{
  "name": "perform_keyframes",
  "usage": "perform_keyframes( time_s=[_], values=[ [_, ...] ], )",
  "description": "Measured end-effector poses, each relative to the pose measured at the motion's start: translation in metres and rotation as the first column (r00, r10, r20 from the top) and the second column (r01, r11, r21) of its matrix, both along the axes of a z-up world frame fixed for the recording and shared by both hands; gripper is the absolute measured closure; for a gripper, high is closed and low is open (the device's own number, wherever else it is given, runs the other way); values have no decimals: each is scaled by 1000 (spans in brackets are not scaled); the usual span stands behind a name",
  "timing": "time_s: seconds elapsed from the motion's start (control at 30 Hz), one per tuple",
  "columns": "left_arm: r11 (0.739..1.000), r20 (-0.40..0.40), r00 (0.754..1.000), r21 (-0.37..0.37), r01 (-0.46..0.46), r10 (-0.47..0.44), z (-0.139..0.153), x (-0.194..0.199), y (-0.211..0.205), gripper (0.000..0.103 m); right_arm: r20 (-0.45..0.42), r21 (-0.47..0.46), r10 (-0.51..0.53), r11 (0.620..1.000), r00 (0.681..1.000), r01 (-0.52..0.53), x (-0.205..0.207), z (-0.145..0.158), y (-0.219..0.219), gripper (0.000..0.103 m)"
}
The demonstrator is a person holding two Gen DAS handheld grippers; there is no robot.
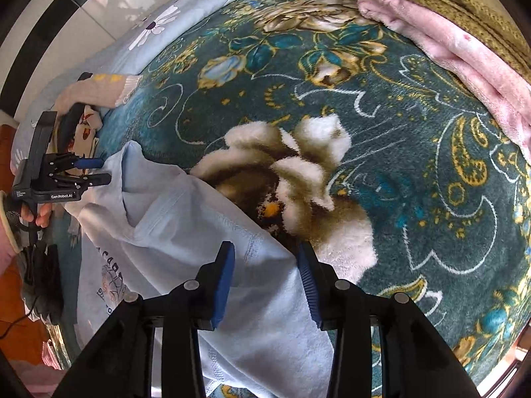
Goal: Fold clothes
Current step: 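Smooth the t-shirt flat with the left gripper while the right gripper holds its edge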
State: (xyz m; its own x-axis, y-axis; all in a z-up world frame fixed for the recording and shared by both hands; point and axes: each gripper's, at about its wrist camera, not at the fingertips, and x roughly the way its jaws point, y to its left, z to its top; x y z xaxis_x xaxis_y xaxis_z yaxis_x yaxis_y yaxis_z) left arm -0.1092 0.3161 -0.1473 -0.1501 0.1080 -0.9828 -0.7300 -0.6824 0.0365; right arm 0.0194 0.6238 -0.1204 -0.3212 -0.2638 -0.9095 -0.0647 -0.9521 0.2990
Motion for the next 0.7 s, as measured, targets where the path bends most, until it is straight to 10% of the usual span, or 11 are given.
perform_keyframes(
  time_s=[0.2, 0.33, 0.7],
  values=[
    [1000, -15, 1000, 4, 16, -16, 2, 6, 3, 67, 11, 20, 51, 999, 999, -51, -6, -5, -5, 66],
    [999, -52, 998, -3, 42, -42, 7, 14, 7, 95, 14, 43, 69, 997, 997, -70, -1, -2, -11, 98],
    [988, -260, 960, 140, -70, 105, 70, -23, 30, 100, -170, 77, -67, 994, 983, 81, -24, 58, 27, 102]
  ],
)
